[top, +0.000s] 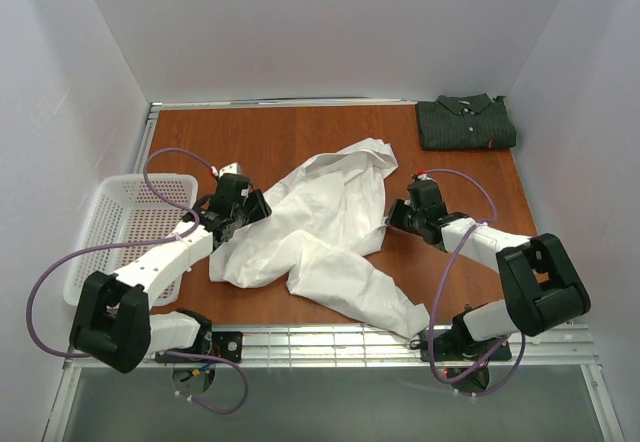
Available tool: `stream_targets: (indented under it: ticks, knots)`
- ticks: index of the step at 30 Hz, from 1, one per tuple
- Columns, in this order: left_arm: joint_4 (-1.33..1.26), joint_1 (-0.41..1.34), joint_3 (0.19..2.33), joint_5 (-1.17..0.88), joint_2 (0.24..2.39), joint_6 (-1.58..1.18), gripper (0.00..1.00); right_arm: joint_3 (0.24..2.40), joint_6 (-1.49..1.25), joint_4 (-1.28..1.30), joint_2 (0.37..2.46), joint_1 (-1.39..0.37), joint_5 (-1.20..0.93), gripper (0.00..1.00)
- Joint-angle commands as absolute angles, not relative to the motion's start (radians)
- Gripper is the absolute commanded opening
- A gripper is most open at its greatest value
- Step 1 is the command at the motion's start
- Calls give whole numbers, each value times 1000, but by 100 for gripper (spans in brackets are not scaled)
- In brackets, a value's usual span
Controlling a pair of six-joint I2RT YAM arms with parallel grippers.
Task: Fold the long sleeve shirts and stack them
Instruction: Flatten the shirt out
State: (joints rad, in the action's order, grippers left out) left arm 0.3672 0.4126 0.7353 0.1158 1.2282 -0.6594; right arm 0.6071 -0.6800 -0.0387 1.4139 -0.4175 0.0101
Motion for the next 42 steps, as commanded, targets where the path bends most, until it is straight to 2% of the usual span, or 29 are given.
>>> stream_targets:
  ticks: [1,2,7,16,21,30,37,38,39,42]
  knots:
    - [308,405,772,129,1226,-660,66,600,-667,-77,1396,-388,26,5]
    - [310,403,770,129,1215,-658,66,557,-655,-69,1370,-376,32,1]
    - [307,402,762,169,1190,-637,66,442,-577,26,1112,-348,110,1]
    - [262,396,753,147,1350,-698,62,275,-603,159,804,-296,127,1]
    - [203,390,752,166,1451,-744,58,310,-591,230,691,-246,176,1]
    - [175,319,811,227,1658,-799,56,528,-460,317,597,-118,360,1]
    - [189,291,859,238,1686,-784,56,489,-537,401,405,-114,459,1]
    - [189,288,873,230,1686,-760,56,477,-552,425,375,-114,451,3]
    - [189,288,882,224,1690,-744,58,454,-587,455,364,-114,421,16]
    - [189,290,923,154,1675,-674,66,430,-611,537,328,-114,342,30]
